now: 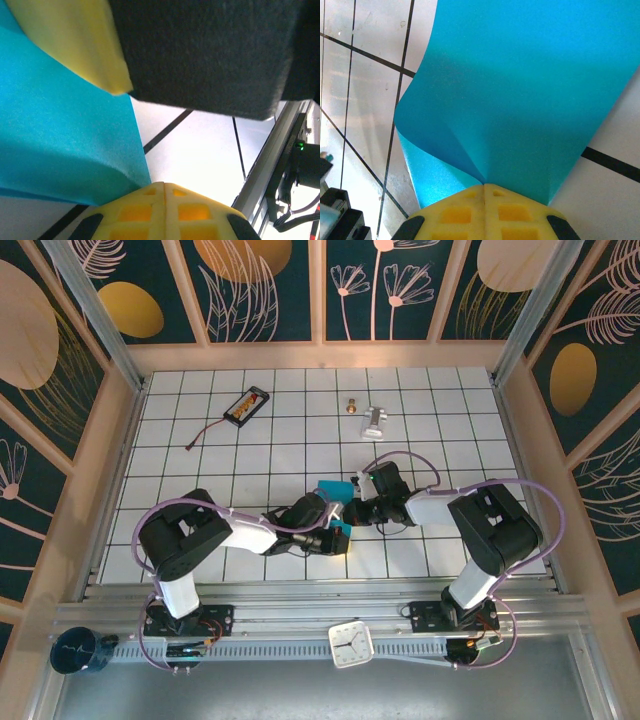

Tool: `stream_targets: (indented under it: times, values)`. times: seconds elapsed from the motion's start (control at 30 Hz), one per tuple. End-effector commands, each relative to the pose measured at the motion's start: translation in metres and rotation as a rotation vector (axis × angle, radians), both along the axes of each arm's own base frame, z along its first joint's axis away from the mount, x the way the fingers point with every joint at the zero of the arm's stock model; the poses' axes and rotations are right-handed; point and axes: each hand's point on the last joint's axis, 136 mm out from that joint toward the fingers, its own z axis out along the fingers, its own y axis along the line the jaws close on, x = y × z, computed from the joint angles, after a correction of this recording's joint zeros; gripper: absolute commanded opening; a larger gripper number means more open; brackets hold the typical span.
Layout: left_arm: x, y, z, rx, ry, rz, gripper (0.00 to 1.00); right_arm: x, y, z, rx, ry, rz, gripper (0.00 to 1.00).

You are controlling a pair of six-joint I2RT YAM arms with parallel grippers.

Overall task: Fold a paper plane with a square sheet of paper (pick it up from the middle)
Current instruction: Third fold the triangle at the center of the table.

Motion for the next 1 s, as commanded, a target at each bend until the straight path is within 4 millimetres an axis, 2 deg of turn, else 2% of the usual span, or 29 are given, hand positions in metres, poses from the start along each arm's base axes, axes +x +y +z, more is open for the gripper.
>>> stream_targets:
  times: [0.0,0.1,0.23,0.37,0.43,0.53,0.73,0.83,0.87,0.97]
  values:
    - [-0.033,0.015,-0.022,0.115,0.086,-0.08,0.0,-0.021,-0.026,-0.043,-0.164,0.117,-0.043,0.0]
    - [-0.033,0.007,-0.01,0.071,0.07,-0.098,0.0,-0.022,-0.027,-0.044,-0.166,0.12,-0.043,0.0]
    - [-0.022,-0.002,0.023,-0.018,0.003,-0.086,0.01,-0.022,-0.027,-0.044,-0.166,0.121,-0.042,0.0]
    - [0.005,0.009,0.048,-0.109,-0.012,0.036,0.0,-0.022,-0.027,-0.044,-0.165,0.12,-0.039,0.0]
    - [0.02,0.02,0.053,-0.148,0.0,0.111,0.0,-0.022,-0.027,-0.044,-0.165,0.118,-0.039,0.0]
    - [0.038,0.029,0.049,-0.13,-0.003,0.172,0.0,-0.022,-0.027,-0.044,-0.165,0.119,-0.04,0.0]
    - [0.06,0.028,0.042,-0.111,-0.012,0.216,0.0,-0.023,-0.027,-0.044,-0.164,0.121,-0.04,0.0]
    - [0.066,0.025,0.042,-0.108,-0.017,0.219,0.0,-0.023,-0.026,-0.043,-0.164,0.12,-0.038,0.0]
    - [0.066,0.026,0.031,-0.085,-0.002,0.221,0.0,-0.023,-0.026,-0.044,-0.164,0.12,-0.037,0.0]
    - [0.065,0.025,0.02,-0.065,0.013,0.211,0.0,-0.022,-0.026,-0.043,-0.164,0.12,-0.036,0.0]
